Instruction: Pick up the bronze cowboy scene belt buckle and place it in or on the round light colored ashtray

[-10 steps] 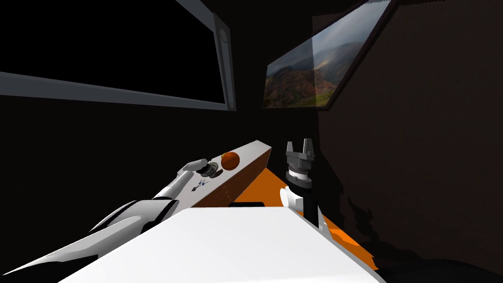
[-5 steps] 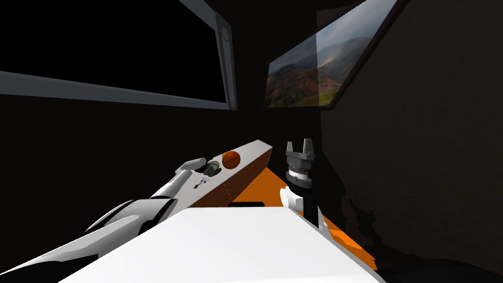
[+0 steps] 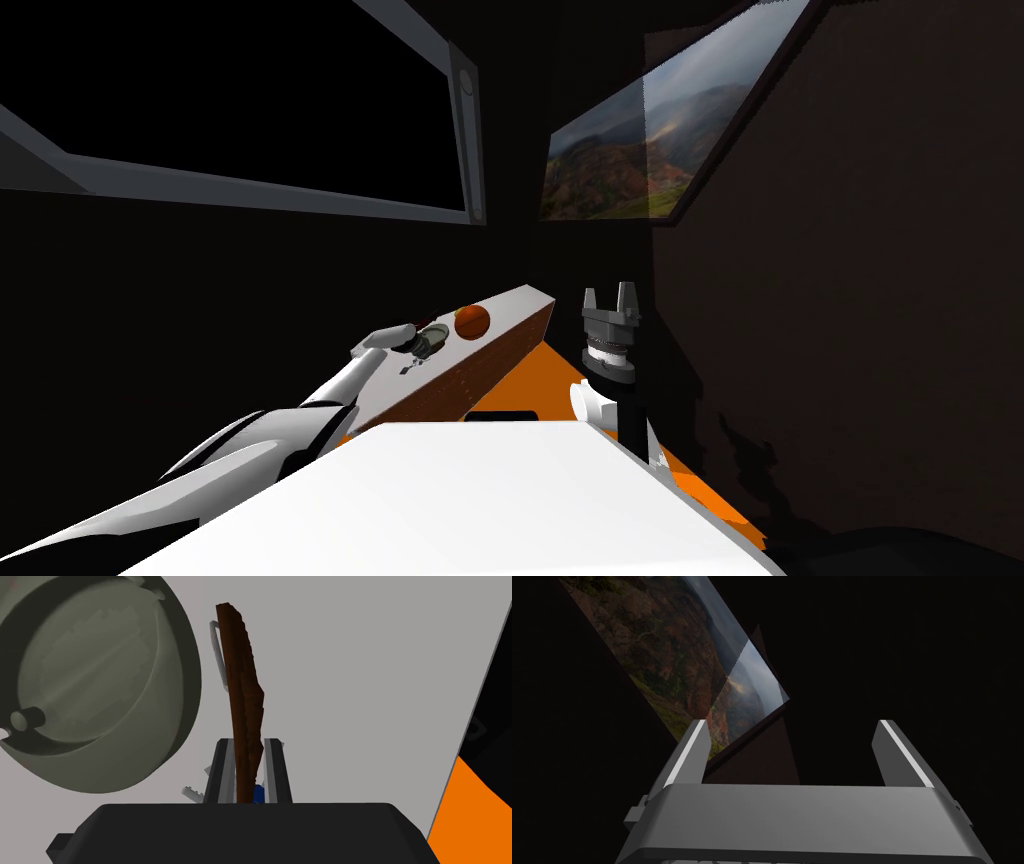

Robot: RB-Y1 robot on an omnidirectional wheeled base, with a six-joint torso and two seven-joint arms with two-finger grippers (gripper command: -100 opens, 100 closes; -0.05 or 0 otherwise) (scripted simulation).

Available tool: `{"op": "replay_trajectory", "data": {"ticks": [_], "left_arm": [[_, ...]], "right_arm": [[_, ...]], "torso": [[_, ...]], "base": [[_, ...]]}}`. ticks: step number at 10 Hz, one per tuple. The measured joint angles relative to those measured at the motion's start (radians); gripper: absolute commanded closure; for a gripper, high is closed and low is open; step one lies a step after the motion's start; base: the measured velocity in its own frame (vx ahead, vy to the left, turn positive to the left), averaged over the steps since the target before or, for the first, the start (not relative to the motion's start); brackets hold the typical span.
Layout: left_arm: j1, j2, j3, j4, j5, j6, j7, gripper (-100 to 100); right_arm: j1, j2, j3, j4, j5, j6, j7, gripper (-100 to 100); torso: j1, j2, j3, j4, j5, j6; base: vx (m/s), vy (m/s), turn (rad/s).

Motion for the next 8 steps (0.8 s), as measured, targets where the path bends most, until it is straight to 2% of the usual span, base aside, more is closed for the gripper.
{"op": "replay_trajectory", "data": {"ticks": [1,3,6,7,8], "left_arm": [[0.002,0.002,0.004,0.007,-0.009,-0.02,-0.009,100],[-0.01,0.003,0.015,0.059,-0.044,-0.085,-0.039,100],[0.013,0.006,0.034,0.059,-0.099,-0.157,-0.055,100],[0.006,0.009,0.037,0.084,-0.11,-0.187,-0.066,100],[0.012,0.008,0.044,0.086,-0.131,-0.214,-0.071,100]], "right_arm": [[0.0,0.0,0.0,0.0,0.0,0.0,0.0,0],[0.0,0.0,0.0,0.0,0.0,0.0,0.0,0],[0.0,0.0,0.0,0.0,0.0,0.0,0.0,0],[0.0,0.0,0.0,0.0,0.0,0.0,0.0,0],[0.0,0.0,0.0,0.0,0.0,0.0,0.0,0]], "torso": [[0.0,0.0,0.0,0.0,0.0,0.001],[0.0,0.0,0.0,0.0,-0.001,0.0],[-0.001,-0.001,0.0,0.001,-0.002,0.0],[0.0,-0.002,0.0,0.001,-0.001,0.001],[0.0,-0.002,-0.001,0.001,-0.002,0.001]], "base": [[-0.005,-0.032,0.031],[-0.005,-0.045,0.063],[0.012,-0.038,0.049],[0.021,-0.031,0.044],[0.015,-0.027,0.04]]}}
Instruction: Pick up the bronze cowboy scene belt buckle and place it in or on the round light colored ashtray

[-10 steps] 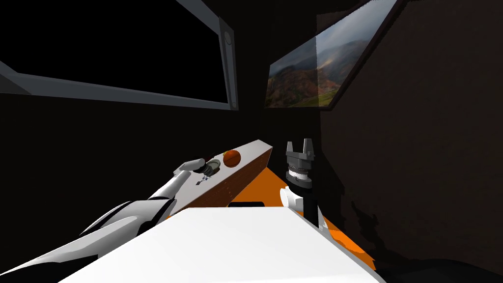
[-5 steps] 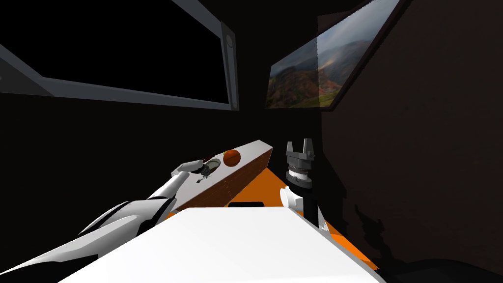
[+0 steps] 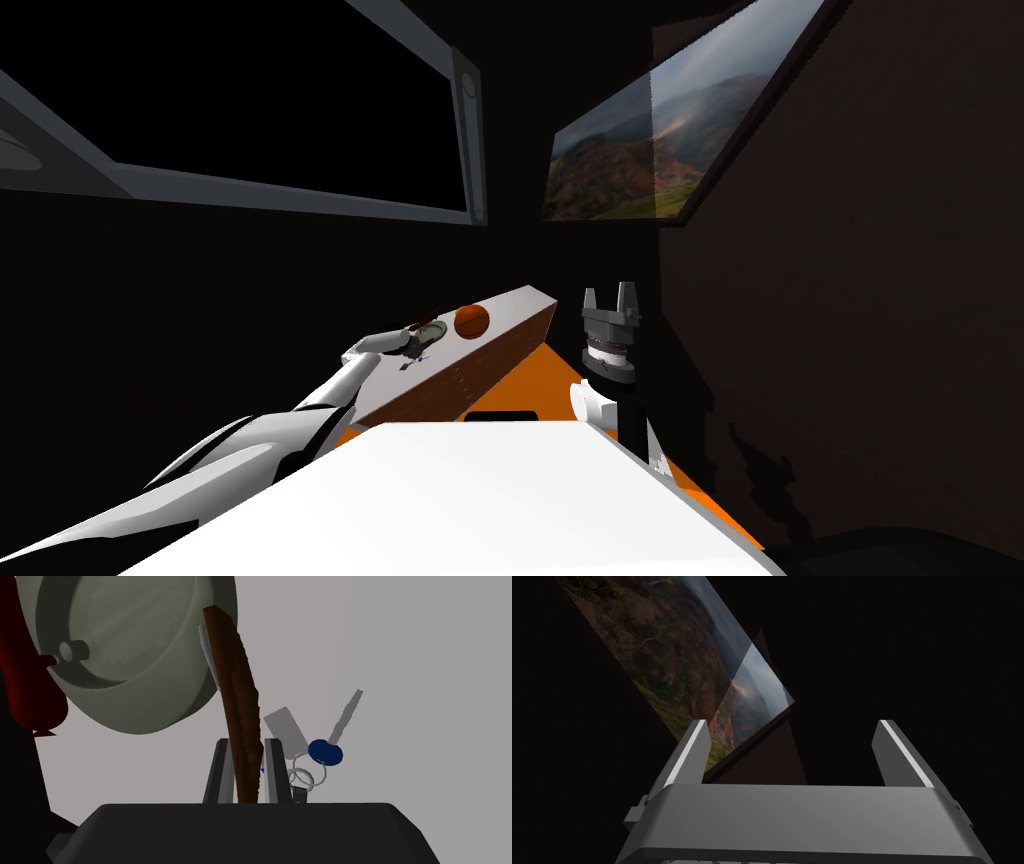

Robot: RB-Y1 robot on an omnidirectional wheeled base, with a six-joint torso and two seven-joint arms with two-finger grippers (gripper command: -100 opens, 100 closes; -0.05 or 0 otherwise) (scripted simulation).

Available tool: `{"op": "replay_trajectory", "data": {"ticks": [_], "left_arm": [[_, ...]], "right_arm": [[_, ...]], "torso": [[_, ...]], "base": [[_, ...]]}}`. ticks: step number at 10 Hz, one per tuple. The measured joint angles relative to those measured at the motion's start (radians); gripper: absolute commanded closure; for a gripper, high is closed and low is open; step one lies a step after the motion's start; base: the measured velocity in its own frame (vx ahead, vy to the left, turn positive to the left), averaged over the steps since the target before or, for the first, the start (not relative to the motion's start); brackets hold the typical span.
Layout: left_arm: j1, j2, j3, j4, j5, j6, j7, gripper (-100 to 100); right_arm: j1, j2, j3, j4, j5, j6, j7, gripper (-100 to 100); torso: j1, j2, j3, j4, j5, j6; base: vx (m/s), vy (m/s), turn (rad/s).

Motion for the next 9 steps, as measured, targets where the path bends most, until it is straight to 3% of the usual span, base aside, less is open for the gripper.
{"op": "replay_trajectory", "data": {"ticks": [4,5,9], "left_arm": [[-0.013,0.006,0.019,0.064,-0.058,-0.116,-0.032,100],[-0.003,0.008,0.024,0.055,-0.07,-0.135,-0.032,100],[-0.006,0.012,0.045,0.103,-0.132,-0.243,-0.054,100]], "right_arm": [[0.0,0.0,0.0,0.0,0.0,0.0,0.0,0],[0.0,0.0,0.0,0.0,0.0,0.0,0.0,0],[0.0,0.0,0.0,0.0,0.0,0.0,0.0,0]], "torso": [[0.004,-0.003,-0.002,-0.001,0.001,0.0],[0.005,-0.004,-0.002,-0.001,0.001,0.0],[0.004,-0.005,-0.003,-0.002,0.0,0.001]], "base": [[0.02,-0.031,0.047],[0.033,-0.041,0.056],[0.03,-0.033,0.039]]}}
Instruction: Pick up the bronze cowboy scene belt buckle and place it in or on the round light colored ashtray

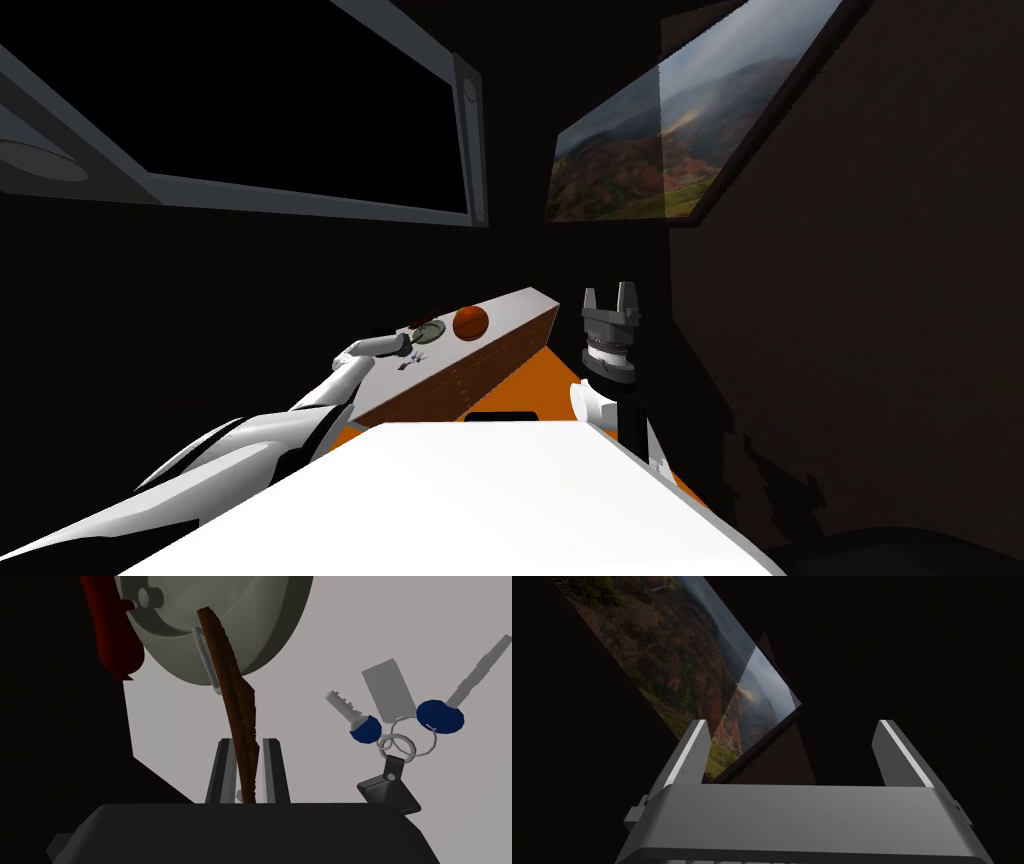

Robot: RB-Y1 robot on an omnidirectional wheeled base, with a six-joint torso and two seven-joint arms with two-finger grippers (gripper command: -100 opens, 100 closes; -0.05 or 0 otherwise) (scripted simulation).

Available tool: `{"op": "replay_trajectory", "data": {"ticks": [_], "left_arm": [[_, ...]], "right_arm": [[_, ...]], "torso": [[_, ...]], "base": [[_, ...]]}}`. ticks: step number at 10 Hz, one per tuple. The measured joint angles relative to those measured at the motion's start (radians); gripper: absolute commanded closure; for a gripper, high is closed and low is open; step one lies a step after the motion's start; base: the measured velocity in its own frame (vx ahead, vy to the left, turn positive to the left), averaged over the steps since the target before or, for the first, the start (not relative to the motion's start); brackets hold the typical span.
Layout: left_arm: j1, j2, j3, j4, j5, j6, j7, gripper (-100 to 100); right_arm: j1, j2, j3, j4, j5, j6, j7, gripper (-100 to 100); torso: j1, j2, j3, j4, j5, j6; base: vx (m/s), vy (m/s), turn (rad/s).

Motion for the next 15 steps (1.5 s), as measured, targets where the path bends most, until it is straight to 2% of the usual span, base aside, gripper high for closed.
{"op": "replay_trajectory", "data": {"ticks": [5,7,11,12,15], "left_arm": [[0.023,0.002,0.031,0.014,-0.087,-0.111,-0.017,100],[0.014,0.005,0.034,0.049,-0.095,-0.16,-0.03,100],[0.021,0.003,0.054,0.076,-0.155,-0.254,-0.044,100],[0.009,0.007,0.055,0.116,-0.164,-0.291,-0.056,100],[0.016,0.004,0.07,0.133,-0.209,-0.369,-0.063,100]], "right_arm": [[0.0,0.0,0.0,0.0,0.0,0.0,0.0,0],[0.0,0.0,0.0,0.0,0.0,0.0,0.0,0],[0.0,0.0,0.0,0.0,0.0,0.0,0.0,0],[0.0,0.0,0.0,0.0,0.0,0.0,0.0,0],[0.0,0.0,0.0,0.0,0.0,0.0,0.0,0]], "torso": [[-0.001,0.0,-0.001,-0.001,-0.001,0.0],[0.0,-0.001,-0.001,-0.001,0.0,0.002],[-0.001,-0.002,-0.002,-0.002,0.0,0.002],[-0.001,-0.003,-0.003,-0.003,0.0,0.001],[-0.002,-0.003,-0.003,-0.003,0.0,0.003]], "base": [[0.027,-0.034,0.043],[0.018,-0.02,0.015],[0.031,-0.036,0.039],[0.035,-0.034,0.034],[0.041,-0.048,0.031]]}}
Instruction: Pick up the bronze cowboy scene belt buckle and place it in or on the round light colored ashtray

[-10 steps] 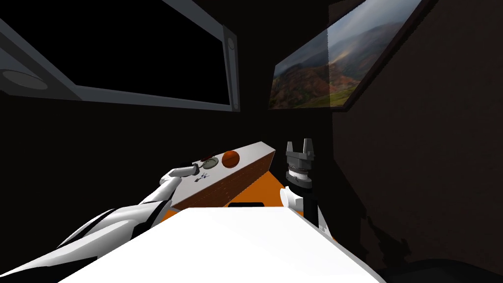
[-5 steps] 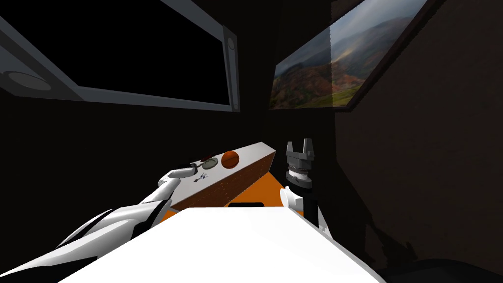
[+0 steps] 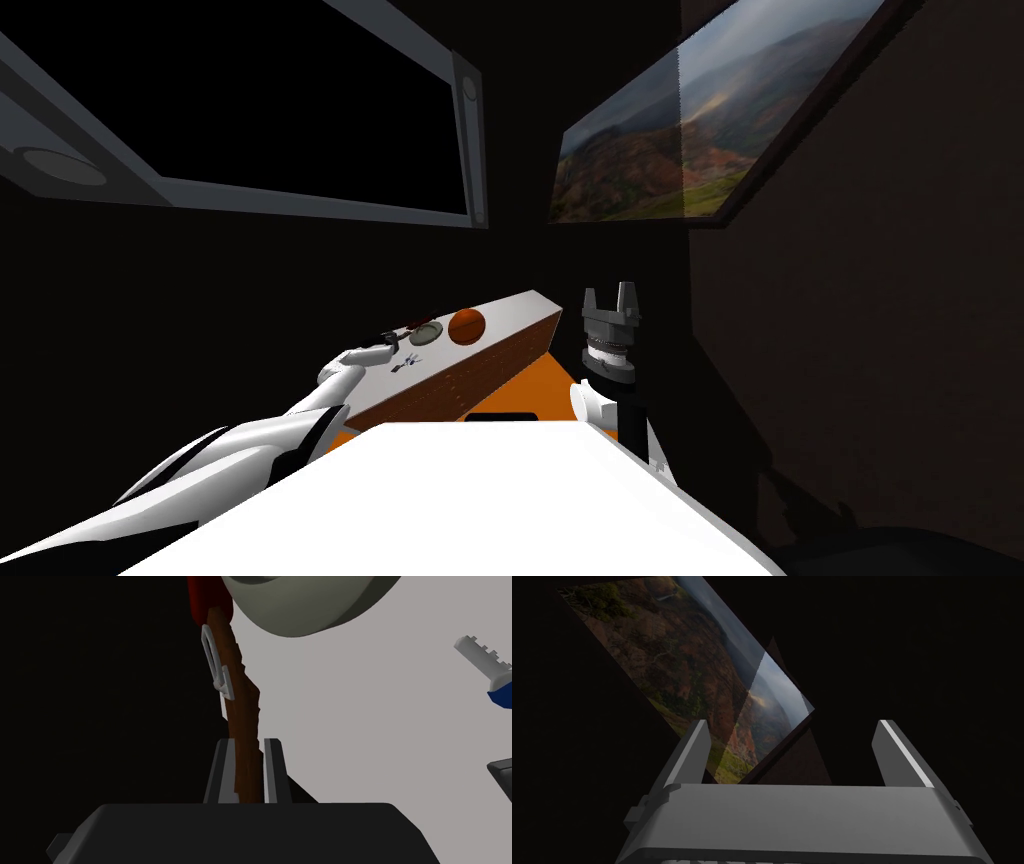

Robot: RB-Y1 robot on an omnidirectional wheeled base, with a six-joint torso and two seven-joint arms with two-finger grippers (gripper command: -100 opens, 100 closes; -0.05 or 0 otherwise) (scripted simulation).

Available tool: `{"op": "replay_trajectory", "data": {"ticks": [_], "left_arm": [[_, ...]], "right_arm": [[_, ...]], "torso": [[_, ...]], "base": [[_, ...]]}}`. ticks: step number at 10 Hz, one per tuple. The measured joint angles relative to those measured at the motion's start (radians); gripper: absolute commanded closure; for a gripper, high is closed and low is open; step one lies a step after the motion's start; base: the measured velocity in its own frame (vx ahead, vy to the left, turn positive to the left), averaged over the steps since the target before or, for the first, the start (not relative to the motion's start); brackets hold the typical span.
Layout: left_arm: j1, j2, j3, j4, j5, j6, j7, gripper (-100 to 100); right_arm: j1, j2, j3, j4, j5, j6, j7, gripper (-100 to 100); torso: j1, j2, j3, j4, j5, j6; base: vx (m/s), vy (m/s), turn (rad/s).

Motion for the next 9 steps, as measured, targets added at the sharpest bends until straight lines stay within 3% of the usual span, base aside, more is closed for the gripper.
{"op": "replay_trajectory", "data": {"ticks": [9], "left_arm": [[0.007,-0.011,0.039,0.081,-0.123,-0.223,-0.012,100]], "right_arm": [[0.0,0.0,0.0,0.0,0.0,0.0,0.0,0]], "torso": [[0.002,-0.002,-0.001,-0.001,0.002,0.0]], "base": [[0.045,-0.039,0.027]]}}
